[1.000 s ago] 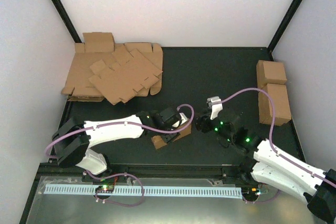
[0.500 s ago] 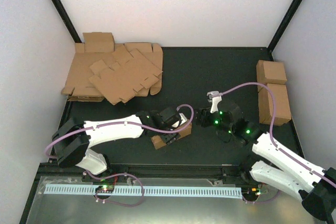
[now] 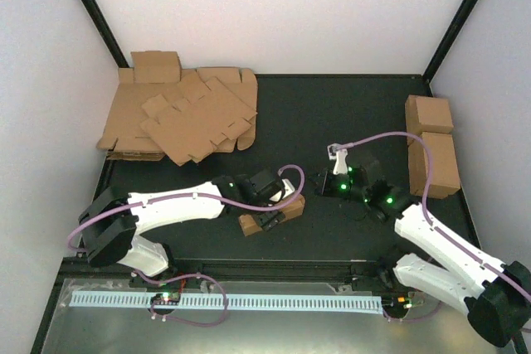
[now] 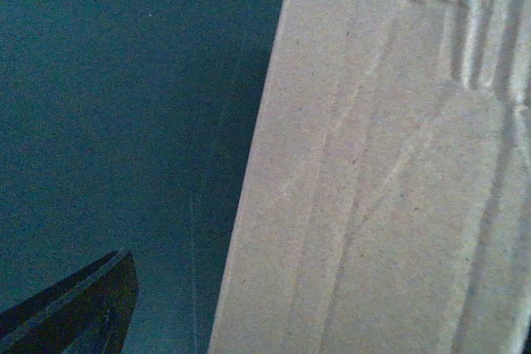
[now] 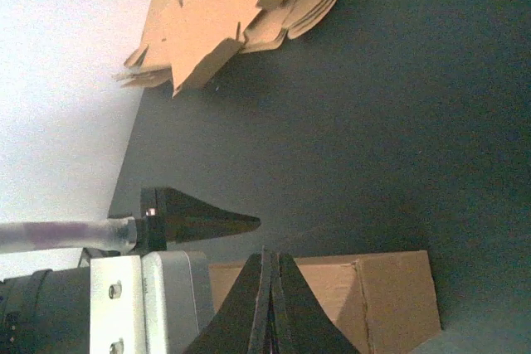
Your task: Fold the paper box
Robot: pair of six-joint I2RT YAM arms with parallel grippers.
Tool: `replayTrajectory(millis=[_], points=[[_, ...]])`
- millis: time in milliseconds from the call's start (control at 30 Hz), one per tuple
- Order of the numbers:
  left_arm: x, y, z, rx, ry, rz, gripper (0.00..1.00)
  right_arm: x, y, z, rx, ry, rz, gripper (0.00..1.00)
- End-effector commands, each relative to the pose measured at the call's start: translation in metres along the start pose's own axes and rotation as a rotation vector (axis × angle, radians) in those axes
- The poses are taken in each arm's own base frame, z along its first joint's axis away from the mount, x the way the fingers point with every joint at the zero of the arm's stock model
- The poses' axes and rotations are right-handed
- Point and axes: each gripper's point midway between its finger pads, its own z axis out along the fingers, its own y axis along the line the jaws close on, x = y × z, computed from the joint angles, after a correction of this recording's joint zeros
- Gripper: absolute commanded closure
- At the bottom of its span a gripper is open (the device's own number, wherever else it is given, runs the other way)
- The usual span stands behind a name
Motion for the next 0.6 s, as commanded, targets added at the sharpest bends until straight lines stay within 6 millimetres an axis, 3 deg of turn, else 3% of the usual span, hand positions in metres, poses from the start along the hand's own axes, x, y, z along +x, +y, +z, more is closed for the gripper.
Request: replayTrajectory(millis=[0, 300, 567], points=[[0.002, -0.005, -0.011, 0.022, -0.001, -0.007, 0.1, 0.009, 0.012, 0.006, -0.081, 0.067, 0.075, 0.98], [0.001, -0.005, -0.012, 0.022, -0.009, -0.01, 0.1, 0.038, 0.003, 0.021, -0.143, 0.157, 0.204, 0.98], [0.004, -0.002, -0.006, 0.003, 0.014, -0.009, 0.23, 0.055, -0.007, 0.032, -0.153, 0.209, 0.25, 0.98]])
